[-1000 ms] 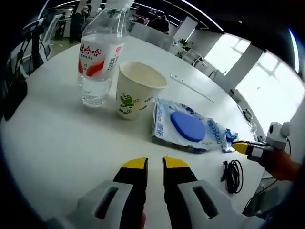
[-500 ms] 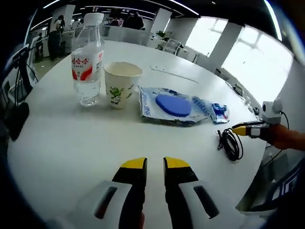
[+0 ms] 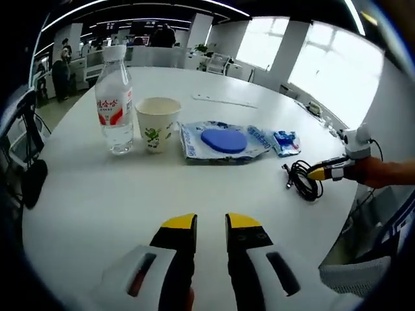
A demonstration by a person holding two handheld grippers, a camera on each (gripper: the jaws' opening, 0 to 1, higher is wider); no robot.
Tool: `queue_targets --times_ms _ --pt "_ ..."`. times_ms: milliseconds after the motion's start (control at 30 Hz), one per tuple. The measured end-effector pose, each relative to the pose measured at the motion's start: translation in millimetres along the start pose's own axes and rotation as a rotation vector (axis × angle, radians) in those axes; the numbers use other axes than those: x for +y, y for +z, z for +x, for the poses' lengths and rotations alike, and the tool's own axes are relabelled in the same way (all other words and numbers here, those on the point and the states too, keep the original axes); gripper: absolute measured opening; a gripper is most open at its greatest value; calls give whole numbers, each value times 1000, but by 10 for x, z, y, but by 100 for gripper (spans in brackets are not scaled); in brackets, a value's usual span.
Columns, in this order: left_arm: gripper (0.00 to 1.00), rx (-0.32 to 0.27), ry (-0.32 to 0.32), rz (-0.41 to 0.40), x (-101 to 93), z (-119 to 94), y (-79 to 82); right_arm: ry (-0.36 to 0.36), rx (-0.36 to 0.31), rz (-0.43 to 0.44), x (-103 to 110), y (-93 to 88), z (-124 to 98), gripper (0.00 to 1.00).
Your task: Arrange the tabletop items into an orderly group along one side of the table until the central work area is clear of visible clutter.
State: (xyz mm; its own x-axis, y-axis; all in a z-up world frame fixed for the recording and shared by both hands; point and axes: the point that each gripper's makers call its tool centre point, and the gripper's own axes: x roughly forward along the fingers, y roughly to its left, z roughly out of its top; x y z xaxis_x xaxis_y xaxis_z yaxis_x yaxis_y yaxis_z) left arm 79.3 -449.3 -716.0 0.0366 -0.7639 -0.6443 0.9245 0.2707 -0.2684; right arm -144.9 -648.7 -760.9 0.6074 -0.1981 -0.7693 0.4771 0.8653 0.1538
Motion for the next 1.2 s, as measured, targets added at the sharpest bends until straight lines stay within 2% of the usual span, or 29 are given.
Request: queue_targets --times_ms 200,333,400,600,1000,1200 --pt "15 -15 2 -11 47 -42 20 -14 2 2 -27 -25 21 20" --pt "14 -22 8 -18 69 -92 3 -45 11 -4 -68 -53 30 15" --pt "14 -22 15 -23 93 -111 -6 -61 11 -4 -96 -69 33 8" --pt "14 -29 23 -33 138 -167 -16 -79 6 29 -98 -66 38 5" --pt "14 -46 35 -52 195 -265 -25 -66 -5 43 0 120 159 4" --pt "16 -52 32 -42 191 -307 -9 -51 -8 32 130 225 228 4"
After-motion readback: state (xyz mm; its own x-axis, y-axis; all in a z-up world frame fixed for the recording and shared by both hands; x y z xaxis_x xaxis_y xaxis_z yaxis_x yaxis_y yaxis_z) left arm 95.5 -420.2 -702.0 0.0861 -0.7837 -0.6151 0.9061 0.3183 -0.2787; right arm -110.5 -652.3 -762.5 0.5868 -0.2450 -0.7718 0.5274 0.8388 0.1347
